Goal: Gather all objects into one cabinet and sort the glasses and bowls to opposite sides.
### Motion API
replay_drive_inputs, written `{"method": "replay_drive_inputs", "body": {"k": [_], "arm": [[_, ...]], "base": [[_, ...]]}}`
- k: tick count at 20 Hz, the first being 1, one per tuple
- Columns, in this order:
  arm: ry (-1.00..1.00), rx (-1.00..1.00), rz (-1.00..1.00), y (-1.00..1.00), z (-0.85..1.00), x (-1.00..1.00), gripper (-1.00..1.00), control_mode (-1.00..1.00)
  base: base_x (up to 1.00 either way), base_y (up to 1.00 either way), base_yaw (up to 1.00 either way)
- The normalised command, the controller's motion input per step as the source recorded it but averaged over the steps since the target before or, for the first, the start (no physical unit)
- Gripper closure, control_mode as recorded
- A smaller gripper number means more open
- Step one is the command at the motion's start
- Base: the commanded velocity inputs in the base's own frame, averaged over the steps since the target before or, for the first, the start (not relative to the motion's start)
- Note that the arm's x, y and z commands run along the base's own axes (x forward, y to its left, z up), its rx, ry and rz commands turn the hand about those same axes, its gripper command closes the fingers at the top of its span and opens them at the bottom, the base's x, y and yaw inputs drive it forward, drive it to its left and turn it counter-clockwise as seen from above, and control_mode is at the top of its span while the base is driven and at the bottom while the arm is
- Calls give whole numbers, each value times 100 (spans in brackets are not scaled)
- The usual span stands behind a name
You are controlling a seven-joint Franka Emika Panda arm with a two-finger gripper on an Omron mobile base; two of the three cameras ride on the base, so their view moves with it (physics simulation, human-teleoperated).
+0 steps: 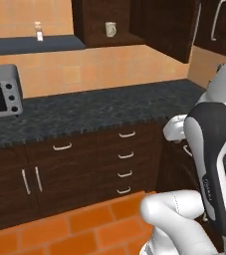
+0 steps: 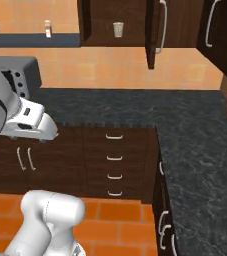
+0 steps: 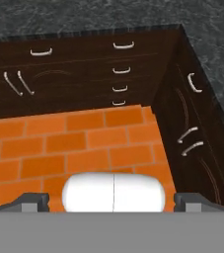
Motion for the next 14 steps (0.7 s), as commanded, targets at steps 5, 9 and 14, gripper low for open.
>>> {"method": "replay_drive_inputs", "body": {"k": [5, 9, 14], "arm": [[0, 0, 0, 0, 0, 0, -100, 100], [0, 0, 0, 0, 0, 0, -100, 100], [0, 0, 0, 0, 0, 0, -100, 100]], "base": [[100, -28, 0], [89, -37, 0], [76, -36, 0]]}}
